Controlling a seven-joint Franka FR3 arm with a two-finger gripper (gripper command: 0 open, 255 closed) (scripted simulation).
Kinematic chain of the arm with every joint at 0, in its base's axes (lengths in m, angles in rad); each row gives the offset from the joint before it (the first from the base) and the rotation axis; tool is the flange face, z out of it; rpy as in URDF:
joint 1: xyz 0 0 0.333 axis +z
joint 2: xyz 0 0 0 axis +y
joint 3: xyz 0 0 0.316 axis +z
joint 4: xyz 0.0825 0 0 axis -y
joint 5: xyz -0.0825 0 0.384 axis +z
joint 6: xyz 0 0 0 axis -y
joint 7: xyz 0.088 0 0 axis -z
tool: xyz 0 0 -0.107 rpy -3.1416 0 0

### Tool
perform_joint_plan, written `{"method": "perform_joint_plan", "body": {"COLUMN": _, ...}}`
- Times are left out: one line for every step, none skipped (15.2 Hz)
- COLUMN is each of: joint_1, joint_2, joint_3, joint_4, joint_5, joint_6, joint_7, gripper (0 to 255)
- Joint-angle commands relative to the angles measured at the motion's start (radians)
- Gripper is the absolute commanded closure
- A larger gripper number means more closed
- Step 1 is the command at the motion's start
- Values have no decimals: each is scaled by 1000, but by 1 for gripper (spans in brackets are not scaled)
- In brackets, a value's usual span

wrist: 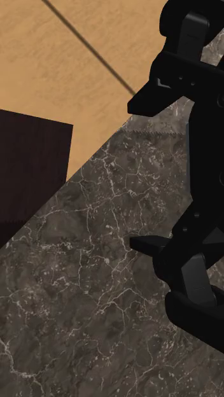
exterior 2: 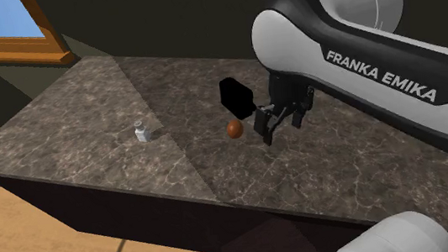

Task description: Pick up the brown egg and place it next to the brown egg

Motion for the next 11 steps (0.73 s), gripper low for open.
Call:
{"method": "perform_joint_plan", "body": {"joint_1": 0, "joint_2": 0, "joint_3": 0, "joint_4": 0, "joint_5": 0, "joint_6": 0, "joint_7": 0, "gripper": 0}}
{"method": "perform_joint_plan", "body": {"joint_1": -4, "joint_2": 22, "joint_3": 13, "joint_4": -9, "joint_5": 0, "joint_6": 35, "joint_7": 19, "gripper": 0}}
{"method": "perform_joint_plan", "body": {"joint_1": -8, "joint_2": 45, "joint_3": 26, "joint_4": -16, "joint_5": 0, "joint_6": 70, "joint_7": 38, "gripper": 0}}
{"method": "perform_joint_plan", "body": {"joint_1": -12, "joint_2": 70, "joint_3": 39, "joint_4": -22, "joint_5": -2, "joint_6": 105, "joint_7": 57, "gripper": 0}}
{"method": "perform_joint_plan", "body": {"joint_1": -16, "joint_2": 96, "joint_3": 52, "joint_4": -26, "joint_5": -3, "joint_6": 140, "joint_7": 76, "gripper": 0}}
{"method": "perform_joint_plan", "body": {"joint_1": -21, "joint_2": 124, "joint_3": 65, "joint_4": -29, "joint_5": -6, "joint_6": 174, "joint_7": 96, "gripper": 0}}
{"method": "perform_joint_plan", "body": {"joint_1": -26, "joint_2": 152, "joint_3": 77, "joint_4": -30, "joint_5": -10, "joint_6": 207, "joint_7": 116, "gripper": 0}}
{"method": "perform_joint_plan", "body": {"joint_1": -31, "joint_2": 182, "joint_3": 89, "joint_4": -30, "joint_5": -15, "joint_6": 240, "joint_7": 137, "gripper": 0}}
{"method": "perform_joint_plan", "body": {"joint_1": -37, "joint_2": 213, "joint_3": 100, "joint_4": -28, "joint_5": -21, "joint_6": 272, "joint_7": 158, "gripper": 0}}
{"method": "perform_joint_plan", "body": {"joint_1": -43, "joint_2": 245, "joint_3": 112, "joint_4": -24, "joint_5": -28, "joint_6": 304, "joint_7": 179, "gripper": 0}}
{"method": "perform_joint_plan", "body": {"joint_1": -49, "joint_2": 278, "joint_3": 122, "joint_4": -19, "joint_5": -36, "joint_6": 334, "joint_7": 201, "gripper": 0}}
